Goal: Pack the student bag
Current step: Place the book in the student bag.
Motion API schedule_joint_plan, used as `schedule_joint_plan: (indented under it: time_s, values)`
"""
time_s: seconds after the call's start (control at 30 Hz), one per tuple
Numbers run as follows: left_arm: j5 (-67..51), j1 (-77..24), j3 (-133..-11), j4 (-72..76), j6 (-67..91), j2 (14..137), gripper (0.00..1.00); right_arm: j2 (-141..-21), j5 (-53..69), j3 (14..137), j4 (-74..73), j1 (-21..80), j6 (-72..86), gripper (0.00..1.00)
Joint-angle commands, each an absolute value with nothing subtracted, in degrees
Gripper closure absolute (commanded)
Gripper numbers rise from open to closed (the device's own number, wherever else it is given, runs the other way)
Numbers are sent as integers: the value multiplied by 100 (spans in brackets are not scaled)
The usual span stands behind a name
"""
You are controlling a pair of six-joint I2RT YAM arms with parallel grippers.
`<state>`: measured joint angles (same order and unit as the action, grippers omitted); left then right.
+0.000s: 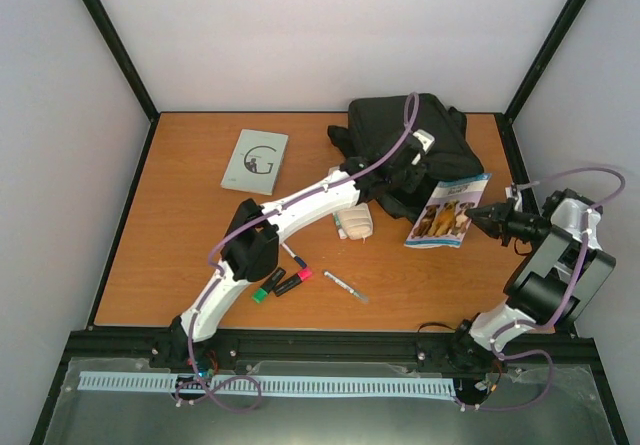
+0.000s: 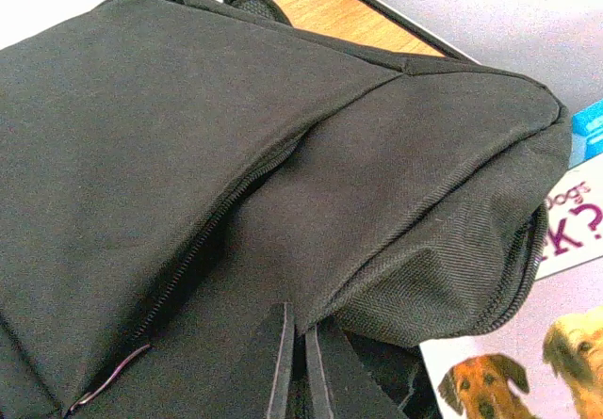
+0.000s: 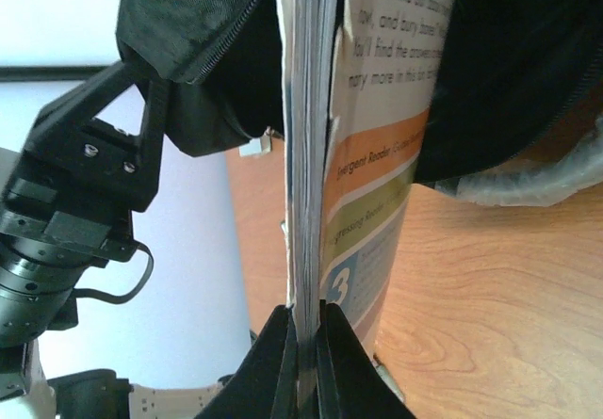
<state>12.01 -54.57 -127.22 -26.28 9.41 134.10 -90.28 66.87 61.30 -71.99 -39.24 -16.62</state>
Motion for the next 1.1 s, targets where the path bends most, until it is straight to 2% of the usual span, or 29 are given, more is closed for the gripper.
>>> schedule_joint_plan:
  time_s: [0.0, 0.23, 0.43, 0.57, 0.77, 0.83, 0.93, 1.07]
  values:
    - [869, -5436, -12644, -2045, 884, 12799, 99, -9095, 6992, 6163, -7185, -3559, -1742, 97]
    - [343, -5440, -12084, -1789, 719, 12385, 99, -9016, 7355, 6111, -7131, -3127, -1940, 97]
    - [149, -5440, -11790, -1776, 602, 12029, 99, -9060, 8003, 6547, -7831, -3114, -2891, 97]
    - [39, -5433, -11383, -1552, 426, 11758, 99, -9027, 8235, 6504, -7719, -3111, -2871, 97]
    - [-229, -5364, -10904, -1345, 369, 11469, 99, -9735, 8027, 6676, -7799, -3131, -3185, 97]
    - [-260, -5361, -10727, -1251, 407, 11376, 99, -10105, 7930, 6945, -8143, -3124, -3765, 97]
    - [-264, -5359, -10571, -1214, 445, 11303, 99, -10699, 7674, 7145, -8182, -3120, -3678, 88]
    - [-226, -5347, -10413, -1213, 481, 11301, 99, -10993, 7241, 7171, -7860, -3120, -3205, 68]
